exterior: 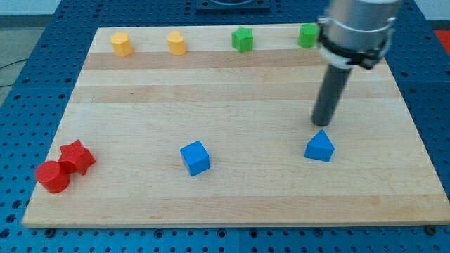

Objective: Move the blue cube to the left side of the blue triangle

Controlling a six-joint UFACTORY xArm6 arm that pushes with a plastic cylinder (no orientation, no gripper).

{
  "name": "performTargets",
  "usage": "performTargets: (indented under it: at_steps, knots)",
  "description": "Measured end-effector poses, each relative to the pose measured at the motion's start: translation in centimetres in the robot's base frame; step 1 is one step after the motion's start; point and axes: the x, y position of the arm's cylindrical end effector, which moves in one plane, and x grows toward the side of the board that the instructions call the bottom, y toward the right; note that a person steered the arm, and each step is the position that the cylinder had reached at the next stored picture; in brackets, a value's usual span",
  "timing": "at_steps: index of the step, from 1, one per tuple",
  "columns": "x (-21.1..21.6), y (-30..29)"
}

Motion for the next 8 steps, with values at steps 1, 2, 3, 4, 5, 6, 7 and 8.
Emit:
performTargets:
  at_steps: [1,2,3,4,5,6,7,8]
  knots:
    - [5.7,1.3]
    - [2.5,-2.7]
    - [-2.5,-11.3]
    - [-0.2,-20.8]
    - [2.3,-27.0]
    - [6.8,-24.8]
    - [8.6,-18.1]
    - [6.6,-20.3]
